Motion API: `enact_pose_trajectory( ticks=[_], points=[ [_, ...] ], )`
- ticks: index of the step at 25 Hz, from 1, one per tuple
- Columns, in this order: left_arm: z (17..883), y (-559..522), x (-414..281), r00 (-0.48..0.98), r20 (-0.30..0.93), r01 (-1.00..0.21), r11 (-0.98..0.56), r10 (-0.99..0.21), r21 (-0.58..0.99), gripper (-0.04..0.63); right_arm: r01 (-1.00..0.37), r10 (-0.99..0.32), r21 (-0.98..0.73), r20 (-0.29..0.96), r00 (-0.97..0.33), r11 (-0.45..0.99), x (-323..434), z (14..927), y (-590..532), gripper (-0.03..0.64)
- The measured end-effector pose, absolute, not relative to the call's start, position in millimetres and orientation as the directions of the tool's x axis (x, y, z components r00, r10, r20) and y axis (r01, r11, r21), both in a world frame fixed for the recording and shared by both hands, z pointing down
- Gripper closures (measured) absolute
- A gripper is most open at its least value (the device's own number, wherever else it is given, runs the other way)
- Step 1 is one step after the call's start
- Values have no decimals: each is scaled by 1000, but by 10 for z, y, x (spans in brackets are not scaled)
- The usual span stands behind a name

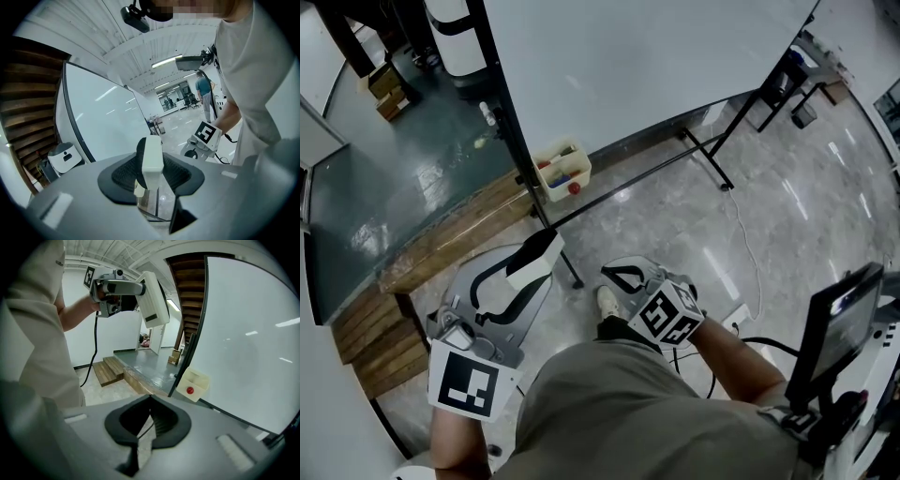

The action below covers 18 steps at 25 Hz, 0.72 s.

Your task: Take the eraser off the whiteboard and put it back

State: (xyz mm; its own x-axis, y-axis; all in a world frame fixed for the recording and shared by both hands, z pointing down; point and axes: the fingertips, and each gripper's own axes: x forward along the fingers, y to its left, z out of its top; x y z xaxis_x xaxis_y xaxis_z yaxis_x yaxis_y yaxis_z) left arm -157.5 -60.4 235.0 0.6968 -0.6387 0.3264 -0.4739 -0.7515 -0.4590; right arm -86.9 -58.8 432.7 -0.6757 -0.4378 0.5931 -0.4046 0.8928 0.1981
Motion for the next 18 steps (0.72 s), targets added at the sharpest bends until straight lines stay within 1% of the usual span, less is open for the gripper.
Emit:
enact_pose_trajectory(
  ticks=[10, 18],
  points=[
    [2272, -158, -1643, 715, 318, -461, -762, -623, -455, 434, -415, -447, 203, 599, -664, 887, -952, 4319, -237, 615],
    [2226, 237, -1670, 735, 322, -424, -776, -596, -468, 434, -425, -467, 220, 590, -659, 878, -1037, 4265, 16, 615]
  ],
)
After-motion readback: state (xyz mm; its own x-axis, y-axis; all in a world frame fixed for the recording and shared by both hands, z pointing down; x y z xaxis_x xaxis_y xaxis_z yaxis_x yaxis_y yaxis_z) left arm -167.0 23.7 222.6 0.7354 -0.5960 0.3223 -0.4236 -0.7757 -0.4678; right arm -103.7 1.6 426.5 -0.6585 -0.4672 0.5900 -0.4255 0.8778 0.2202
